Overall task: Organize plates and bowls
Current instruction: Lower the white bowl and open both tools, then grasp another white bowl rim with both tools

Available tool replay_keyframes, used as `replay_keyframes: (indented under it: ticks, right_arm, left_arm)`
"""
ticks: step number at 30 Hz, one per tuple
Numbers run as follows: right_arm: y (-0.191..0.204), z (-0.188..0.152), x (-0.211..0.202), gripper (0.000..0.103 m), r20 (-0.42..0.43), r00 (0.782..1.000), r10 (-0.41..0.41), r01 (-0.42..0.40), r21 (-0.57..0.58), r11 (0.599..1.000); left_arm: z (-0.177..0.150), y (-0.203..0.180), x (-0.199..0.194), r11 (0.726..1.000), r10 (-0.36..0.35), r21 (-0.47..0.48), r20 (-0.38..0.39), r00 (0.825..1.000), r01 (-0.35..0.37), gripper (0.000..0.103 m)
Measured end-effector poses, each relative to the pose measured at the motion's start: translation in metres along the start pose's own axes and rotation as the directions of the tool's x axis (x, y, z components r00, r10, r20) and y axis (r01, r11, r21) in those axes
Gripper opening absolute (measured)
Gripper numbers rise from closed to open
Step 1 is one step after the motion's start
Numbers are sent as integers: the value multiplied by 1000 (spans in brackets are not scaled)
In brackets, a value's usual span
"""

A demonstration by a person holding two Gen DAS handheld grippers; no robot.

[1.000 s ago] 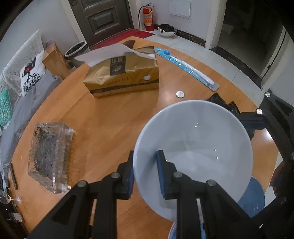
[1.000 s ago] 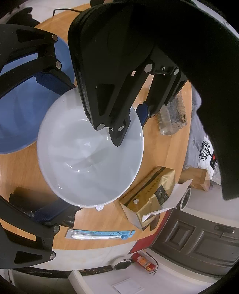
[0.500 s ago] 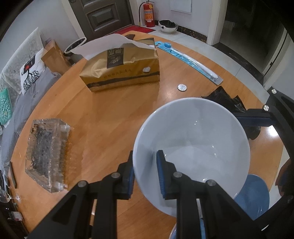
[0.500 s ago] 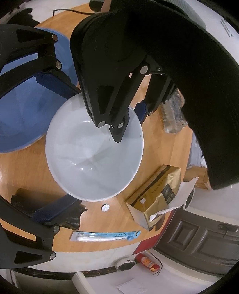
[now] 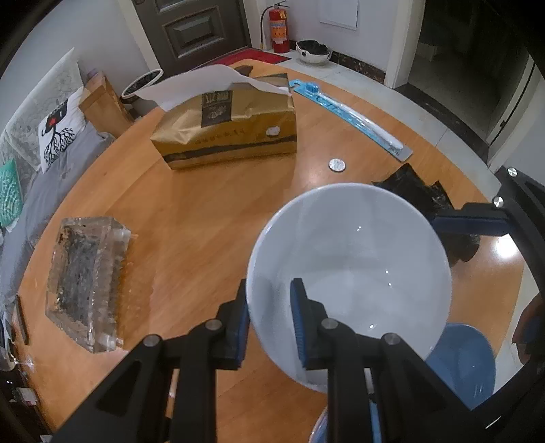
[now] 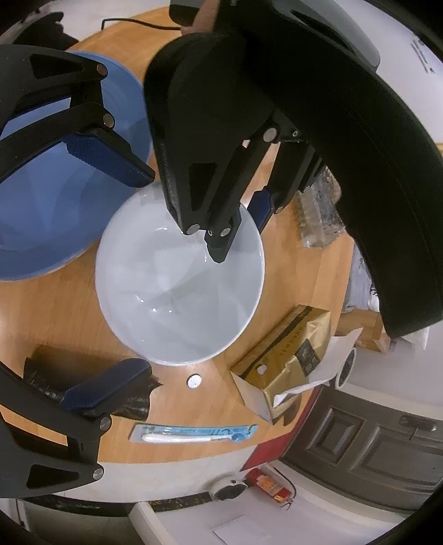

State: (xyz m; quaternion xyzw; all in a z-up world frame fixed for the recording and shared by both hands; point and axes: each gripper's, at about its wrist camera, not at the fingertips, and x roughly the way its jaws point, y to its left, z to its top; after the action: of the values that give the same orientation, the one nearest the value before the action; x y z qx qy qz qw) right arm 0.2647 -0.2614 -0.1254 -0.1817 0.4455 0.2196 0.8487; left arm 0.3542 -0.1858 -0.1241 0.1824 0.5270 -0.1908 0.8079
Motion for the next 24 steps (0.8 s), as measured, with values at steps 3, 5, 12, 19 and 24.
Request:
replay_keyframes:
  ticks: [3,5,12,19,24]
  right_arm:
    - [1,-2,-6,100,5,1000,-18,18,-5,1000]
    - [2,-5,-15,100,24,998,-53,53,1,999]
    - [24,-17,-64,101,196,973,-121,126,-13,992]
    - [79,-10,-86,101,176,984,22,-20,-10,1000]
    - [135,5,-80,101,190,974,121,-107,-84,991]
  left_arm:
    - [-1,3,-10,1000,-13,-17,20,1000,13,33]
    - [-3,7,-24,999,-24,-21,56,998,25,39]
    - [-25,36,-82,997,-45,-55,165,985,55,46]
    - [-75,86,-132,992,45,-122,216,975,-19,46]
    - [-125,132,-148,980,115,-187,229,967,-72,46]
